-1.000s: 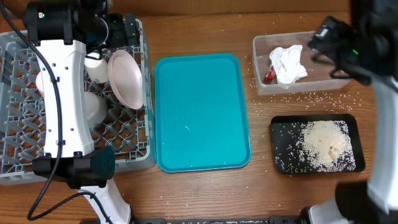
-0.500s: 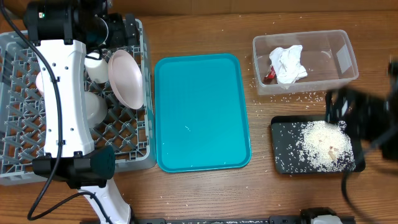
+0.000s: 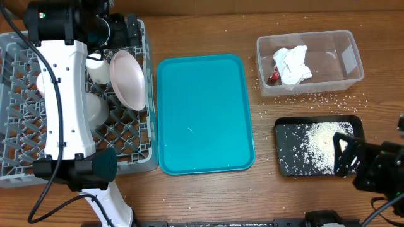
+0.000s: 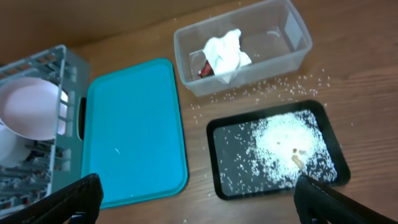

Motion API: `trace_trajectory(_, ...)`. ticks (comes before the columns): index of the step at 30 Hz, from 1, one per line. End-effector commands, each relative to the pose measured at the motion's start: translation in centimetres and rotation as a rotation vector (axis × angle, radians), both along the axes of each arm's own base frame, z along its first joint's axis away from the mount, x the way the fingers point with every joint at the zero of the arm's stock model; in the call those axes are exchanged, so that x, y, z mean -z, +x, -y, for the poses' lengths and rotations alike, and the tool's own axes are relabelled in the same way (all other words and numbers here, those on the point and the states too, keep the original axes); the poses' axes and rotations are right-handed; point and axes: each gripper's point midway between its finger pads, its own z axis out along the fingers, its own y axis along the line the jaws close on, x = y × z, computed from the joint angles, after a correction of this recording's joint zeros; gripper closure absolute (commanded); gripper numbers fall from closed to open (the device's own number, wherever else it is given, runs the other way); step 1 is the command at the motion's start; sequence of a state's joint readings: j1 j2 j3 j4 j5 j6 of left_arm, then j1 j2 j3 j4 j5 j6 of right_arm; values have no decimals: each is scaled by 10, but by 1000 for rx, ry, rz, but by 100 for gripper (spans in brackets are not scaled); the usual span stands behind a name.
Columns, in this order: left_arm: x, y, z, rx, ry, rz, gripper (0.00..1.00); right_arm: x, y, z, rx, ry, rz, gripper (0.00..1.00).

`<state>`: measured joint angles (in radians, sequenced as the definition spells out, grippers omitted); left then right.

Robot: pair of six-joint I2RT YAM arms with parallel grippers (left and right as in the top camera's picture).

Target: Sort waste into correct bins and load items into the dishwasher

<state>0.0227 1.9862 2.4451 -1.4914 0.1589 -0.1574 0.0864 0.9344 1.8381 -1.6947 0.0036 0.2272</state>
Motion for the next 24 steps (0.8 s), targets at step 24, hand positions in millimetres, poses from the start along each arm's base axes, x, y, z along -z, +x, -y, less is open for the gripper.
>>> trace_trajectory(24, -6, 1, 0, -6, 5, 19, 0, 142, 98, -30, -190, -62, 675, 0)
